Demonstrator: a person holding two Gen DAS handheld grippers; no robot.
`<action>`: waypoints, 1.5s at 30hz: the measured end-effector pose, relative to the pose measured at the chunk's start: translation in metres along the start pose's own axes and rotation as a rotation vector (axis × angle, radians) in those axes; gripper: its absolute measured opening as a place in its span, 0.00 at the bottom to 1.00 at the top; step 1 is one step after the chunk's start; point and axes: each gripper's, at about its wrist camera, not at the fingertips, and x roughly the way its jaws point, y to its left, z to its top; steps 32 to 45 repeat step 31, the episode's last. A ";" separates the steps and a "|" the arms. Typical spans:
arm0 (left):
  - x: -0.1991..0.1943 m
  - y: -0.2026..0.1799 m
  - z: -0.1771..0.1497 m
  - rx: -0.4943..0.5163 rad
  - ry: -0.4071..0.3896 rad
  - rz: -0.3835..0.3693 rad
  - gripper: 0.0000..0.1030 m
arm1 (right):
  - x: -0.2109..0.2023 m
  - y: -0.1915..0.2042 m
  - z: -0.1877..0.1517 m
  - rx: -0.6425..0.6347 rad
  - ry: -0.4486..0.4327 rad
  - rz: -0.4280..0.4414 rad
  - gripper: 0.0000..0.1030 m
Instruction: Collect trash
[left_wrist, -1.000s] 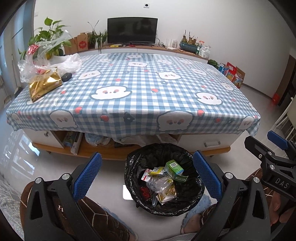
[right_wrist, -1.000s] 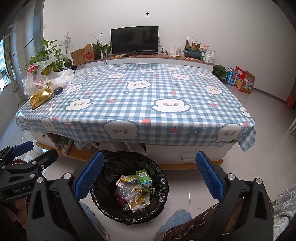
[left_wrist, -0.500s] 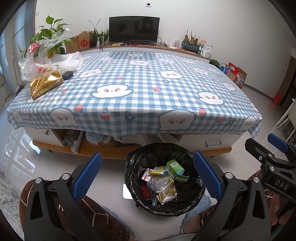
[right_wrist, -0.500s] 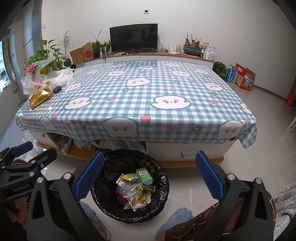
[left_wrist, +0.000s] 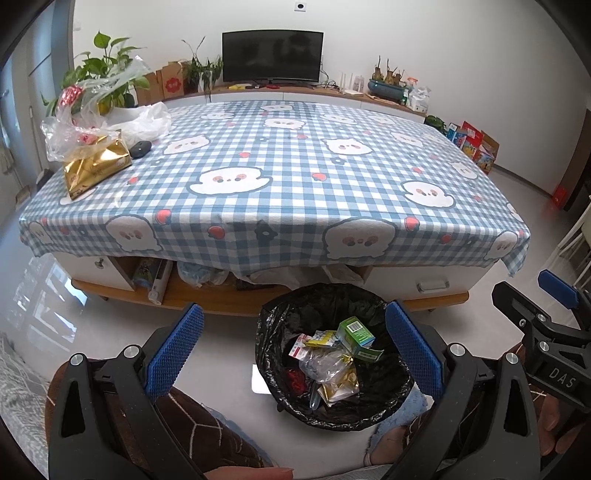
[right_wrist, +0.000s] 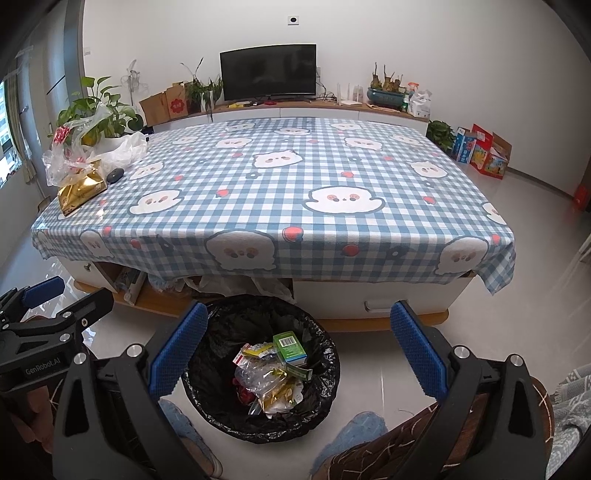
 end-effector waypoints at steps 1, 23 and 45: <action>0.000 0.000 0.000 0.000 -0.001 0.001 0.94 | 0.000 0.001 0.000 -0.001 0.001 0.000 0.92; 0.004 -0.007 -0.001 0.043 0.003 0.014 0.94 | 0.004 0.000 -0.001 -0.001 0.009 0.003 0.92; 0.005 -0.005 -0.001 0.036 0.003 0.021 0.94 | 0.004 -0.001 -0.001 0.000 0.009 0.004 0.92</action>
